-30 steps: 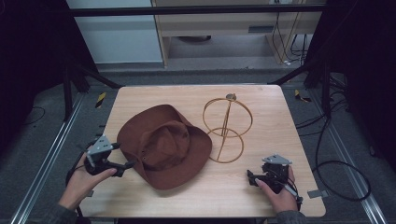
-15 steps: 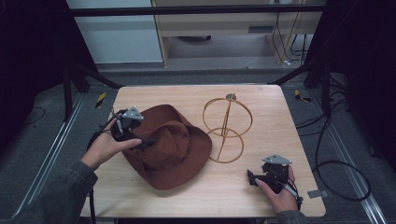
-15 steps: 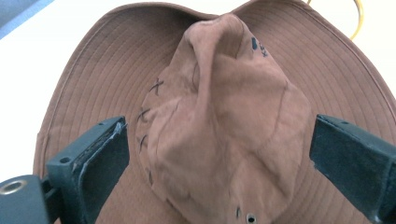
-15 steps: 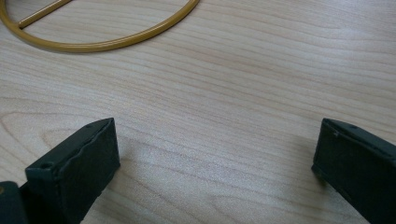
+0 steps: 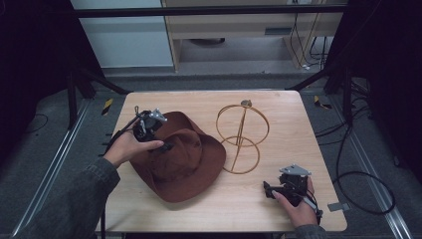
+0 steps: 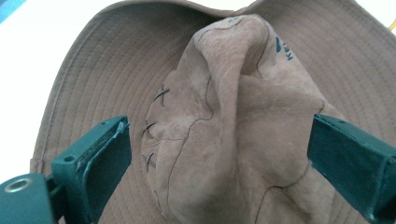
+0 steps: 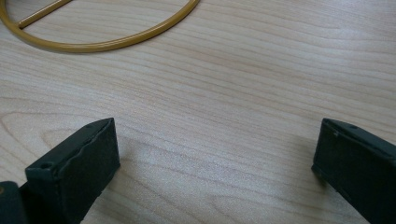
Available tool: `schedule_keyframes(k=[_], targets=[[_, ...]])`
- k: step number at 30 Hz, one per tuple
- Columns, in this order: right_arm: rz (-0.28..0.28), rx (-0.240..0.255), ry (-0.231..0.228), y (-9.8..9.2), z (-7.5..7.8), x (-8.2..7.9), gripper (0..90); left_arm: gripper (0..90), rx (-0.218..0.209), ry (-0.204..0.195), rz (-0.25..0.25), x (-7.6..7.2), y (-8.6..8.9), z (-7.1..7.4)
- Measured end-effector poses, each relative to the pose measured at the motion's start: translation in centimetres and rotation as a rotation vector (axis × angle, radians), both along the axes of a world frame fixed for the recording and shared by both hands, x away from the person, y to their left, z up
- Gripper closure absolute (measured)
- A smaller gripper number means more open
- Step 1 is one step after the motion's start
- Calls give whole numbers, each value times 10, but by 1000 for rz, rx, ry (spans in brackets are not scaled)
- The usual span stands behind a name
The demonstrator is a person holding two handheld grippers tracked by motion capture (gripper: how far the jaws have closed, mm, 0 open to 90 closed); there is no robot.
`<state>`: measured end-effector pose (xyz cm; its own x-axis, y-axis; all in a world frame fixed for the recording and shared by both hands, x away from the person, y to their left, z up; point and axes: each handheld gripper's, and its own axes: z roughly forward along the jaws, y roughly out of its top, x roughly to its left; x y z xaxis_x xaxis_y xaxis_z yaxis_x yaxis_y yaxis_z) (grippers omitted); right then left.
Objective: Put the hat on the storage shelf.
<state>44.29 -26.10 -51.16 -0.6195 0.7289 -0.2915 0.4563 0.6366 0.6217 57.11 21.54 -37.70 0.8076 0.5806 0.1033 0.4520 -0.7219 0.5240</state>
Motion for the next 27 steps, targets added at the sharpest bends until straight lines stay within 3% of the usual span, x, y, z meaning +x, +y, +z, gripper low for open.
schedule_keyframes(k=[6,11,13,18,20,25,27], targets=[[0,0,0,0,0,0,5,108,10,25,-5,5,-8,-8],[0,0,0,0,0,0,5,215,23,50,-9,9,-13,-14],[0,0,0,0,0,0,5,325,18,67,-8,11,-14,-17],[0,0,0,0,0,0,5,778,33,85,-7,10,-13,-17],[0,0,0,0,0,0,5,870,13,78,7,8,-10,-13],[0,0,-1,0,0,0,5,886,-48,61,39,4,1,1],[1,0,-1,0,0,0,5,886,-66,41,51,0,10,13]])
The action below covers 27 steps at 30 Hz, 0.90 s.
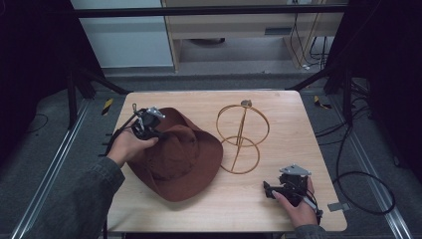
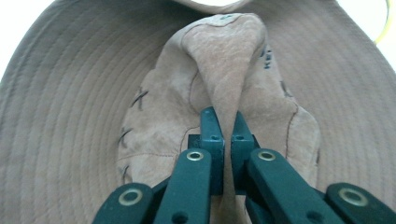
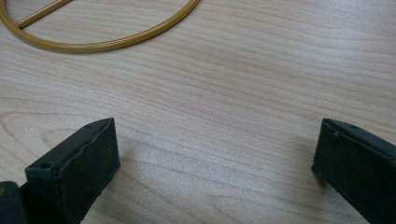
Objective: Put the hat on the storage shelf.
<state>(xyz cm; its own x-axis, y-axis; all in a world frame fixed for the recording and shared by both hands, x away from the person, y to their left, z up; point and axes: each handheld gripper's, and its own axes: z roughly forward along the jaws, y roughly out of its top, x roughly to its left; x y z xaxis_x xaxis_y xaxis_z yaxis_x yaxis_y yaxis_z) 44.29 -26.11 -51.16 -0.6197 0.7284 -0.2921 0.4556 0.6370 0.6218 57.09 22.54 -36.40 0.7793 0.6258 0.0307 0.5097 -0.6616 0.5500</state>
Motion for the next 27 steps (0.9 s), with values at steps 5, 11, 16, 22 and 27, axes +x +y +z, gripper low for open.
schedule_keyframes(k=[5,11,16,22,27], targets=[[0,0,0,0,0,0,5,886,-5,-27,13,-7,9,17],[0,0,0,0,0,0,5,885,-29,-60,26,-15,20,41],[0,0,0,0,0,0,5,885,-53,-87,22,-24,24,60],[2,1,-1,0,0,0,5,885,-64,-136,9,-35,25,88],[0,0,0,0,0,0,5,885,-86,-167,15,-38,26,104]])
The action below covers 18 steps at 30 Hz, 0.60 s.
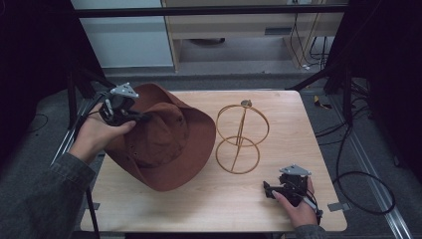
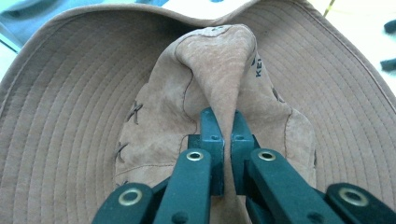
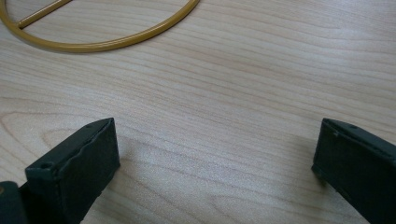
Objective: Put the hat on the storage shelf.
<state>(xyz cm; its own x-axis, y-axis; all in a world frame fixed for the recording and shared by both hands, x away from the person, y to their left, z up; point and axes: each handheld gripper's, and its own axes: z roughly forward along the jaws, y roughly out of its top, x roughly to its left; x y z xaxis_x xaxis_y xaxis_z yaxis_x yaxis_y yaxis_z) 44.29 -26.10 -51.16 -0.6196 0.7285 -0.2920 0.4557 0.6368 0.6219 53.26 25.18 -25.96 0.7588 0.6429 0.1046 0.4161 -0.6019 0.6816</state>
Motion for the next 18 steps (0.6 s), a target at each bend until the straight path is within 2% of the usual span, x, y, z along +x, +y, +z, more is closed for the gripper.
schedule_keyframes(k=[1,3,6,7,8,9,12,18], targets=[[0,0,1,0,0,0,5,885,-5,-9,1,0,0,6],[1,1,0,0,0,0,5,885,-7,-13,2,0,0,8],[0,0,1,0,0,0,5,885,-16,-30,-5,-2,-3,21],[0,0,1,0,0,0,5,885,-16,-30,-5,-2,-3,21],[2,1,1,0,0,0,5,885,-20,-42,-10,-4,-4,28],[2,1,1,0,0,0,5,885,-20,-42,-10,-4,-4,28],[1,-1,2,0,0,0,5,885,-47,-62,-13,-7,-5,42],[2,0,0,0,0,0,5,885,-50,-77,-24,-9,-11,59]])
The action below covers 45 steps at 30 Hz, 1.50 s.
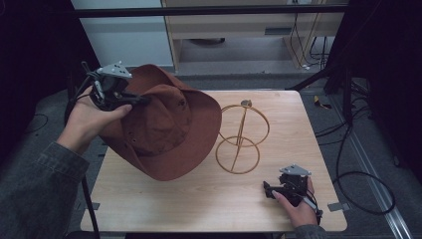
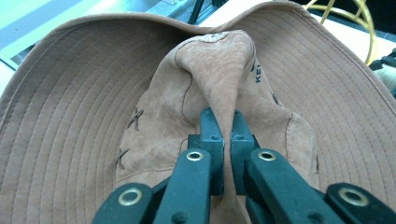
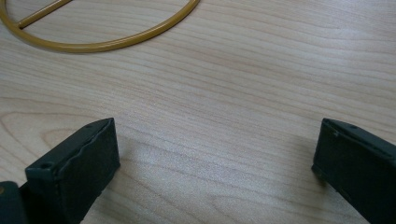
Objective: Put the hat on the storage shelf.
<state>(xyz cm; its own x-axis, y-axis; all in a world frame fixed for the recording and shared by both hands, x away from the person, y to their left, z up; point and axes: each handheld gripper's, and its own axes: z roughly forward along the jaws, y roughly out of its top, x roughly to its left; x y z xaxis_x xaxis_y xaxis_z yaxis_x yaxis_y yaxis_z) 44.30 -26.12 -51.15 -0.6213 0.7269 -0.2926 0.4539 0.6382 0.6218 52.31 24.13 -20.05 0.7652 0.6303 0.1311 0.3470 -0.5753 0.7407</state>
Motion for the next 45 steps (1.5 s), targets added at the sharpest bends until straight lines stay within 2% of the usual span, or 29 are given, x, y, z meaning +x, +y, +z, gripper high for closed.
schedule_keyframes(k=[6,7,10,16,21,22,23,27,32,33,38,42,45], targets=[[0,1,1,0,0,0,5,885,8,-38,-30,-4,-15,27],[0,1,1,0,0,0,5,885,8,-38,-30,-4,-15,27],[-2,0,2,0,0,0,5,885,3,-55,-40,-5,-22,38],[-1,2,0,0,0,0,5,886,7,-68,-60,-5,-37,48],[-2,0,2,0,0,0,5,886,18,-72,-82,3,-60,55],[-3,1,1,0,0,0,5,886,21,-77,-88,7,-71,59],[-3,1,1,0,0,0,5,886,21,-77,-88,7,-71,59],[-1,1,-1,0,0,0,5,886,28,-79,-103,14,-94,64],[1,1,2,0,0,0,5,886,32,-72,-130,24,-128,61],[1,1,2,0,0,0,5,886,32,-72,-130,24,-128,61],[-1,3,0,0,0,0,5,886,51,-71,-169,23,-154,61],[0,2,-1,0,0,0,5,885,39,-75,-180,24,-165,63],[-1,2,0,0,0,0,5,886,48,-75,-191,25,-172,62]])
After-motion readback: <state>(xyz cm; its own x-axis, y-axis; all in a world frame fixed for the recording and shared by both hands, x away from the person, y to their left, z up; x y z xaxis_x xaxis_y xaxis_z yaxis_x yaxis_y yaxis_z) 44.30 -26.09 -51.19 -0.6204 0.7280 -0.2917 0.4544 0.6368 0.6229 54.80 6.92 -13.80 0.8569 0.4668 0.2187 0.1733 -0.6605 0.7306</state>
